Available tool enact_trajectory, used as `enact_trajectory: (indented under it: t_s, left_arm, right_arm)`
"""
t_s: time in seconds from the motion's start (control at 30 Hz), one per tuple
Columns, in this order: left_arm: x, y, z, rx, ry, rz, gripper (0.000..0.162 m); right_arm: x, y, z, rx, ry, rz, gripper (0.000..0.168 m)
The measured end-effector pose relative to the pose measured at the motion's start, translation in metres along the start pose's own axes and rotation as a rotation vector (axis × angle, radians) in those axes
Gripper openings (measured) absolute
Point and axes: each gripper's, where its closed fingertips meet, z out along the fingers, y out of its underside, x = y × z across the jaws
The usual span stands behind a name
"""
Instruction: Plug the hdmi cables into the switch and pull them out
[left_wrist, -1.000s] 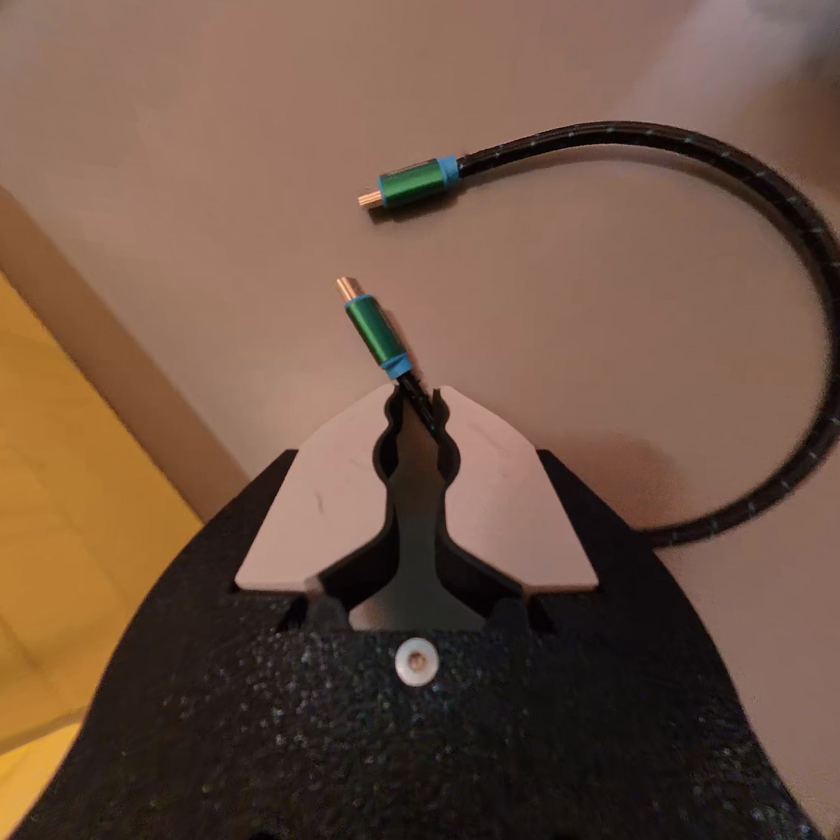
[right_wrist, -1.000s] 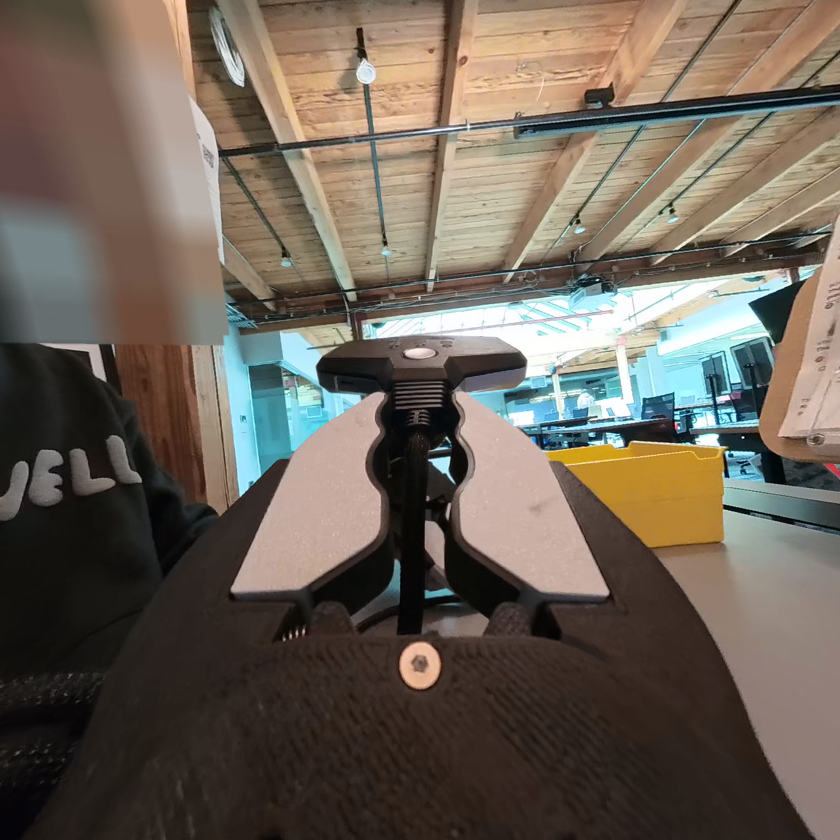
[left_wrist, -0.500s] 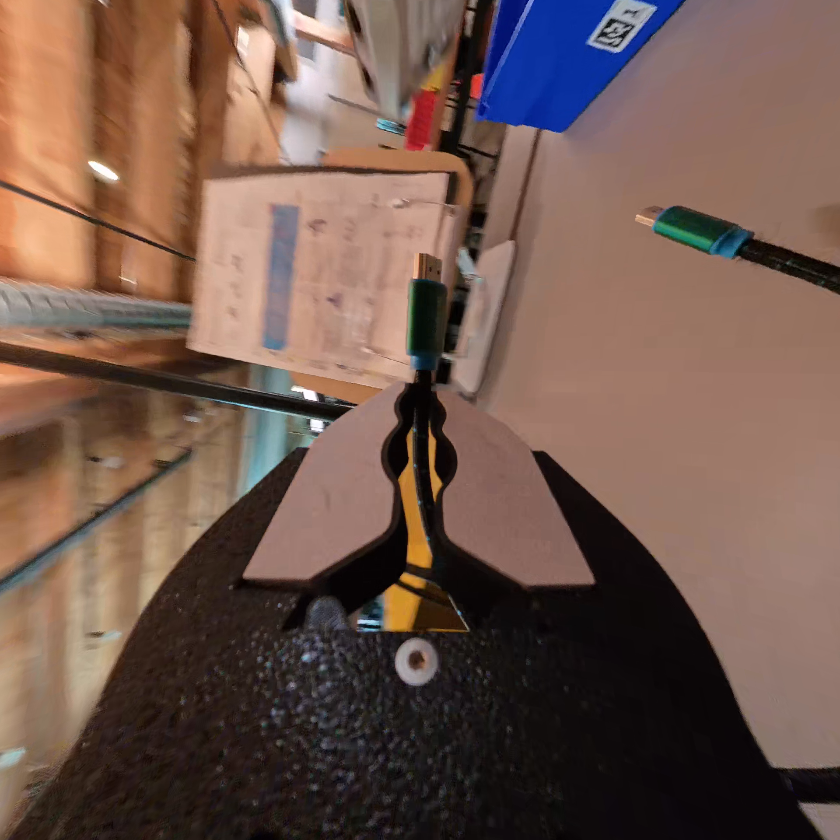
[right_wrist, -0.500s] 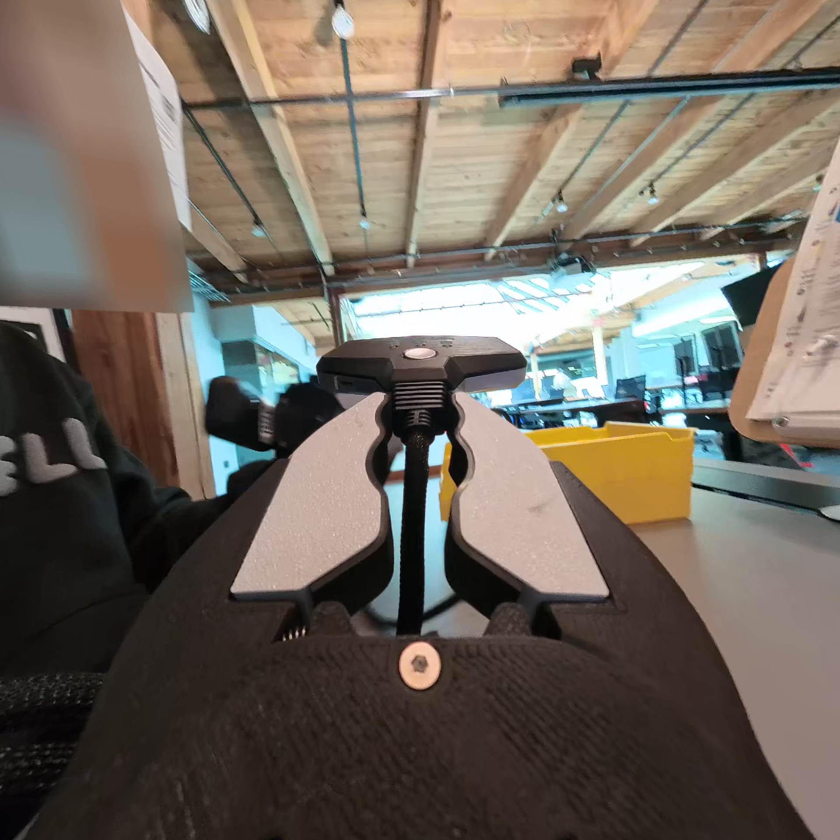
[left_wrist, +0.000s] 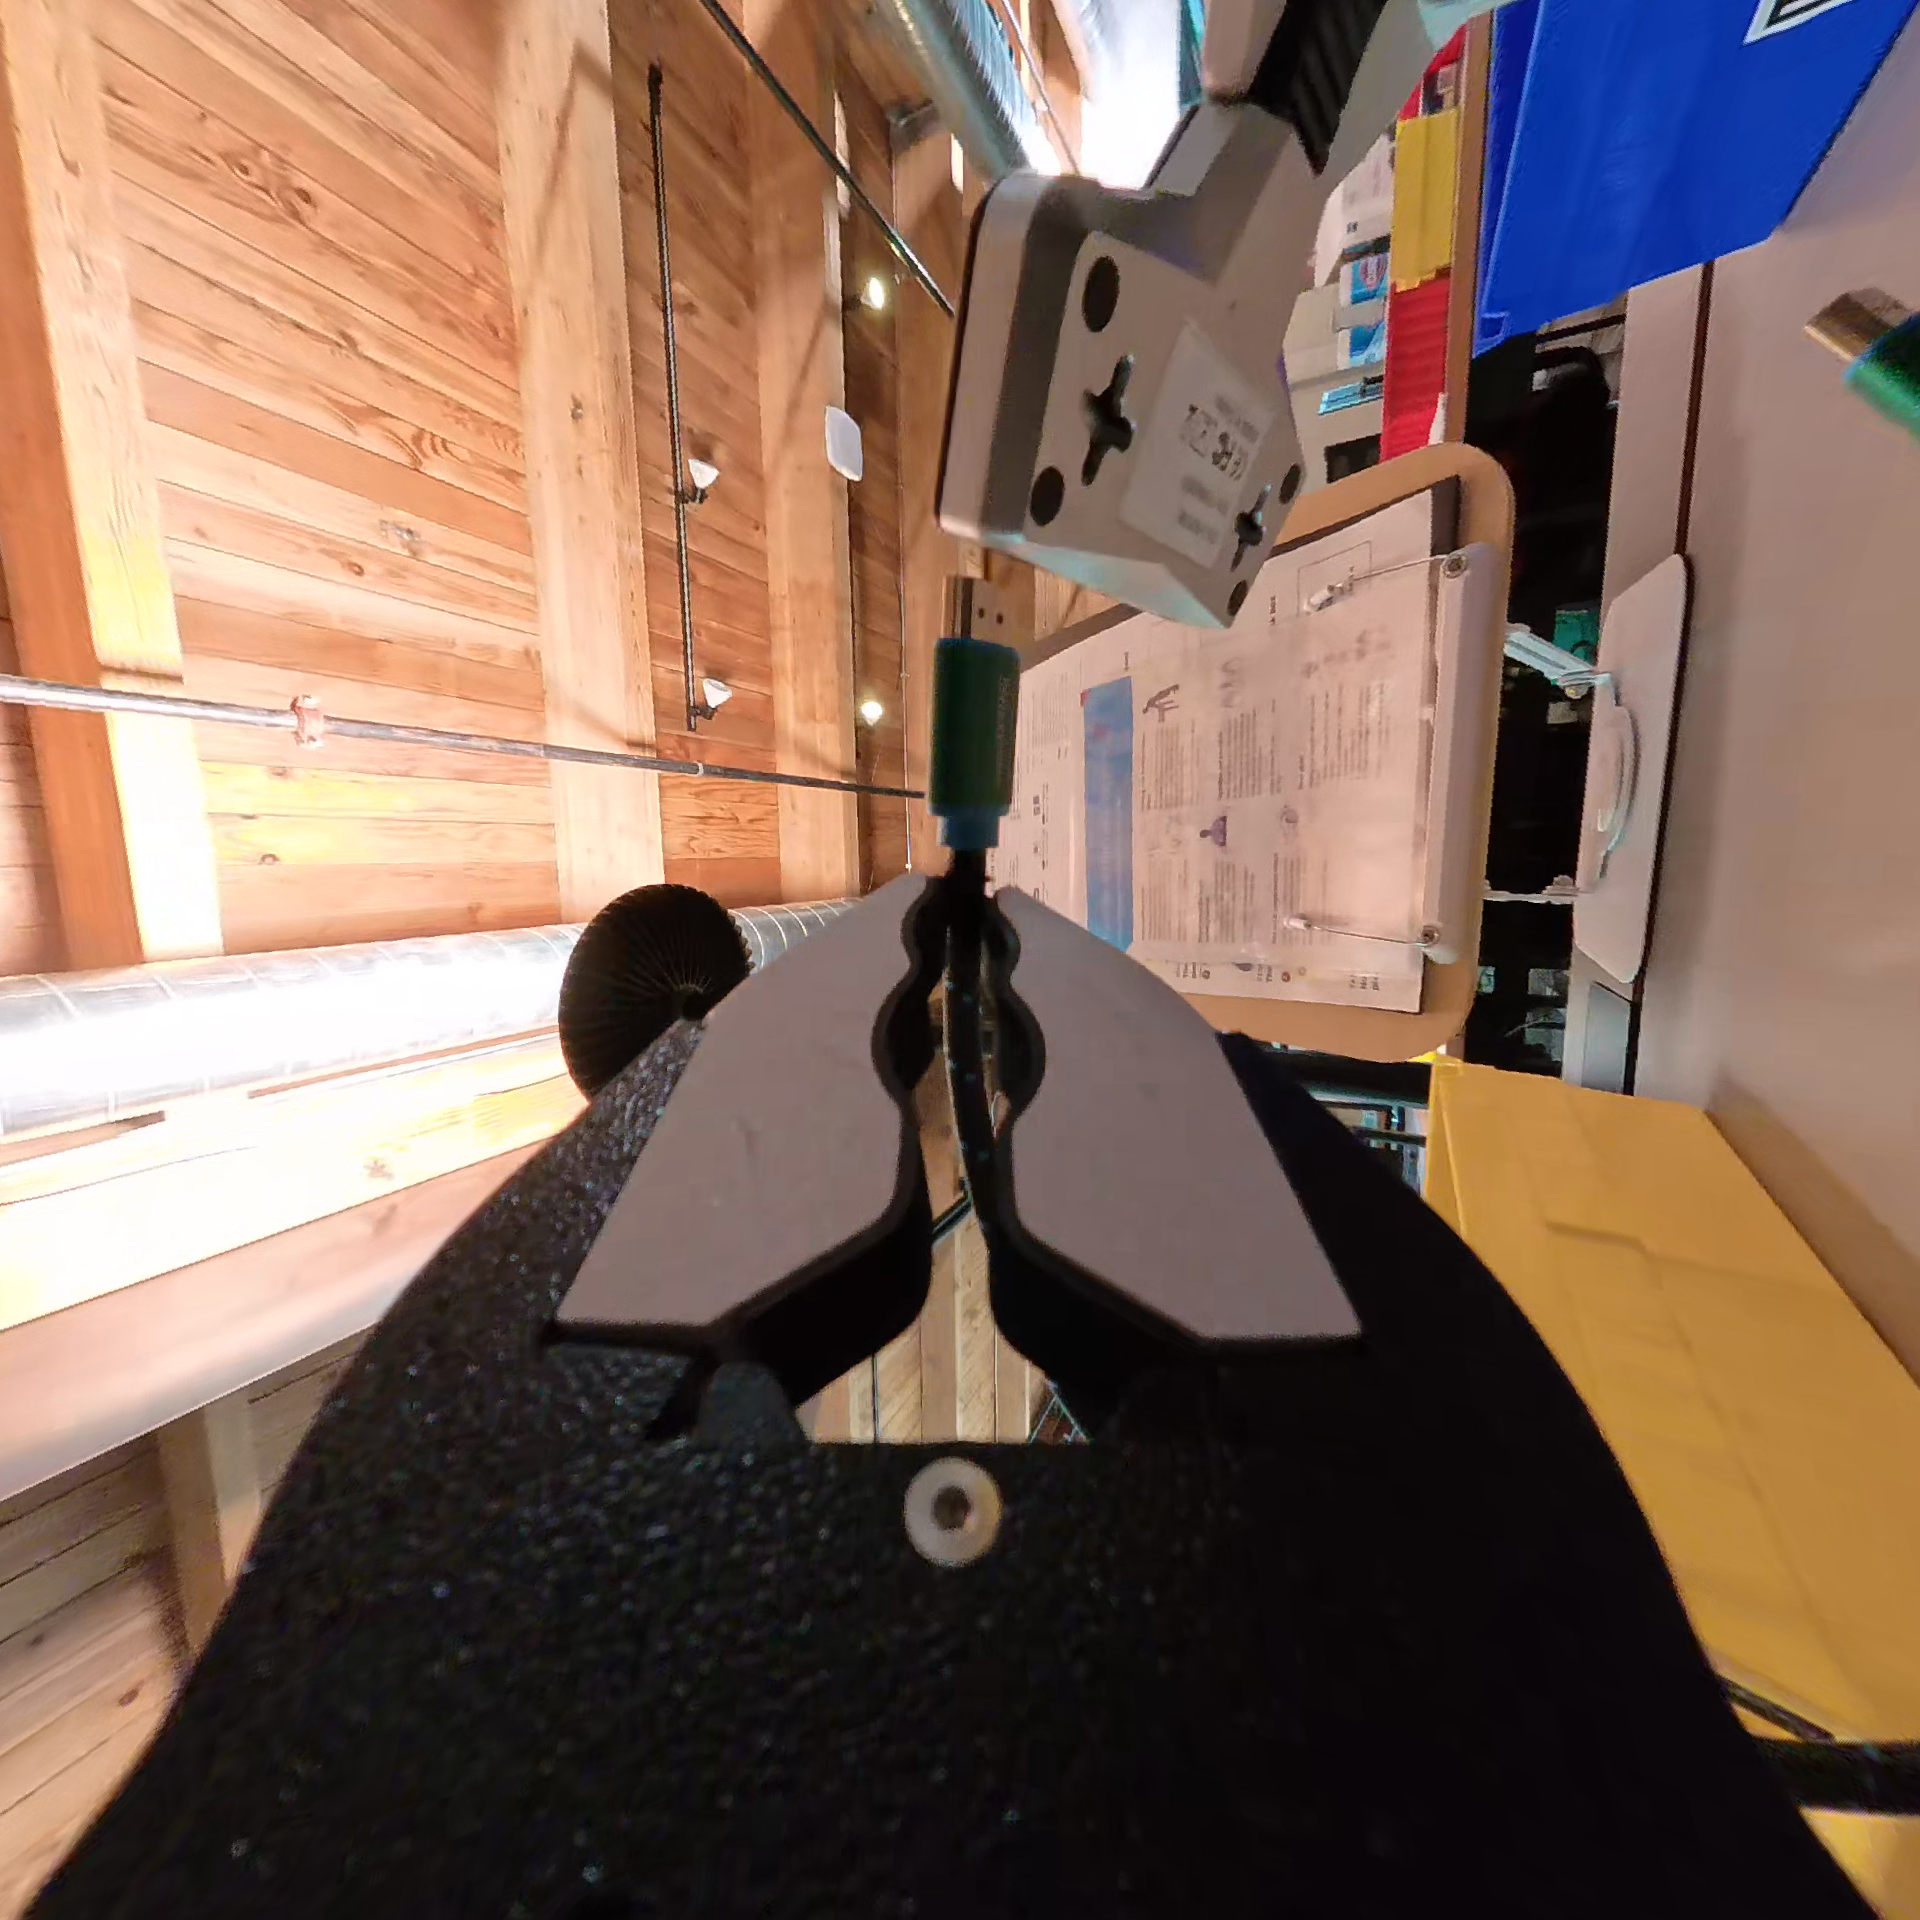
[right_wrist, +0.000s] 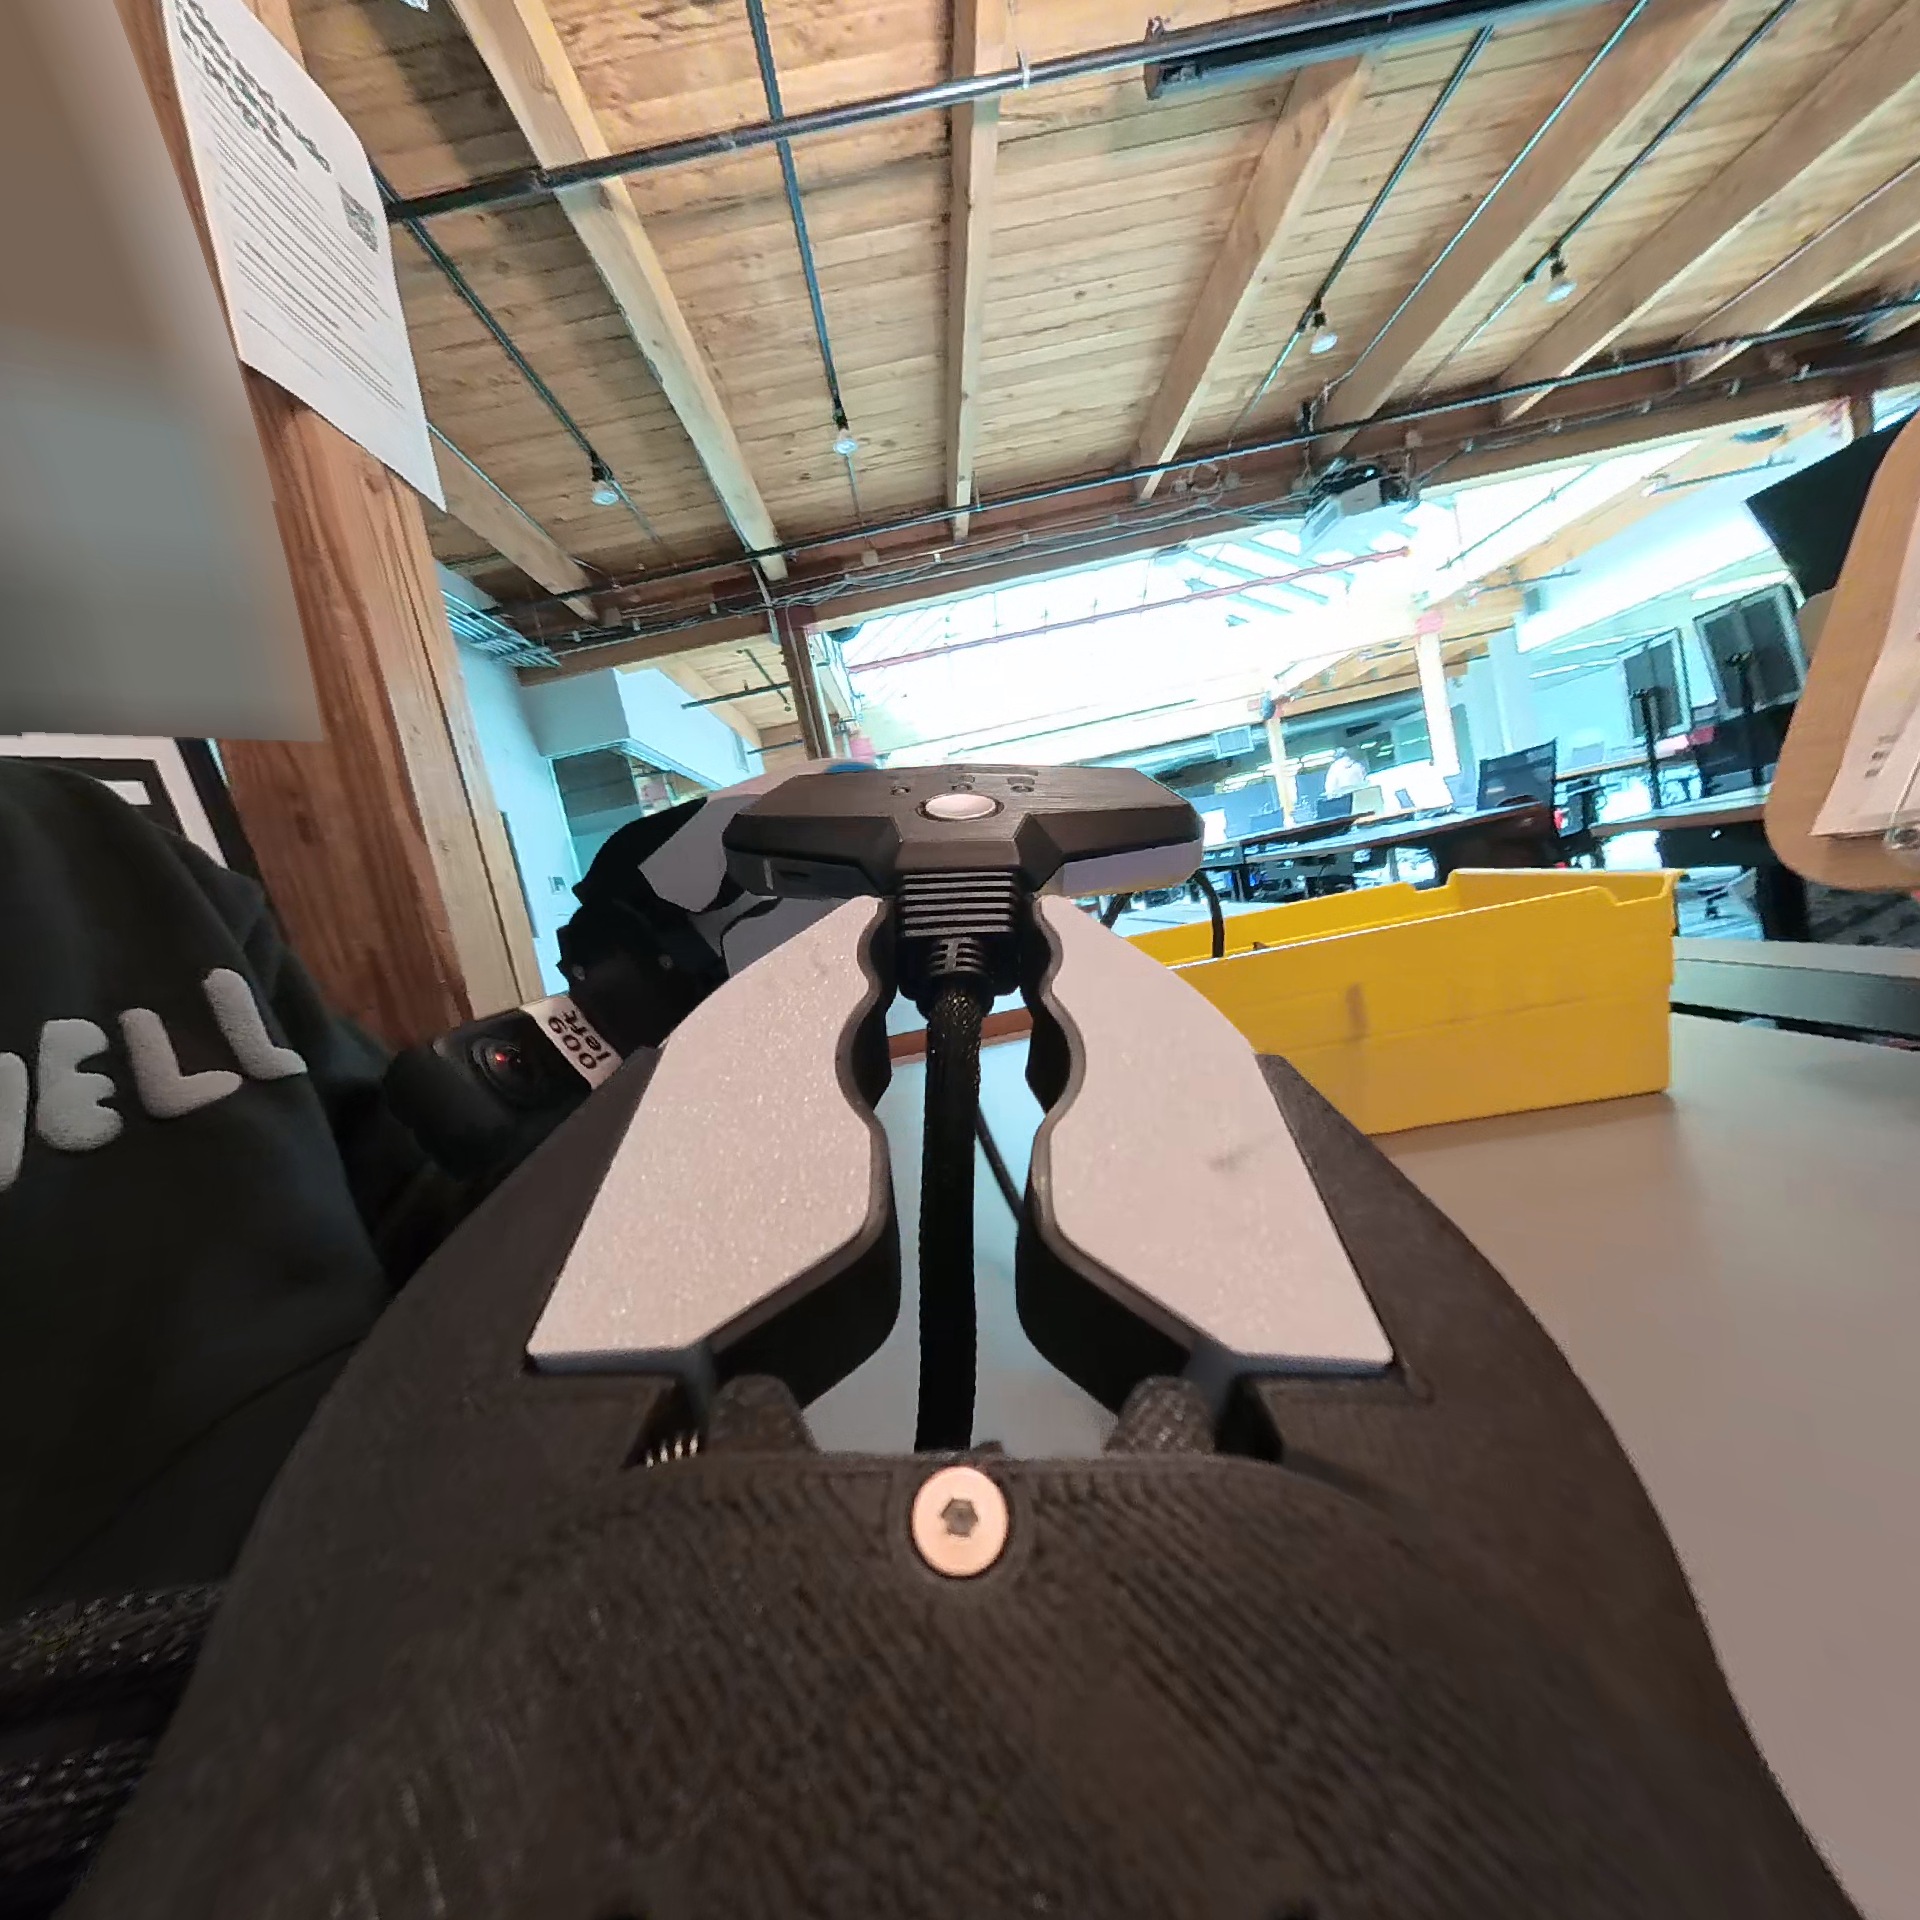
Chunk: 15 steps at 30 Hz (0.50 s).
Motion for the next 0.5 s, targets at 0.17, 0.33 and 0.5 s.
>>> enact_trajectory:
  t_s: [0.17, 0.33, 0.5]
  left_arm:
    - [0.004, -0.004, -0.001, 0.029, 0.002, 0.005, 0.005]
    - [0.005, -0.007, -0.003, 0.073, 0.012, 0.022, 0.005]
    - [0.008, -0.011, -0.005, 0.105, 0.020, 0.018, 0.005]
  right_arm:
    - [-0.001, 0.001, 0.000, -0.008, -0.015, 0.026, 0.022]
    - [-0.002, 0.003, -0.004, -0.048, -0.026, 0.037, 0.022]
    - [0.000, 0.005, -0.008, -0.111, -0.020, 0.076, 0.022]
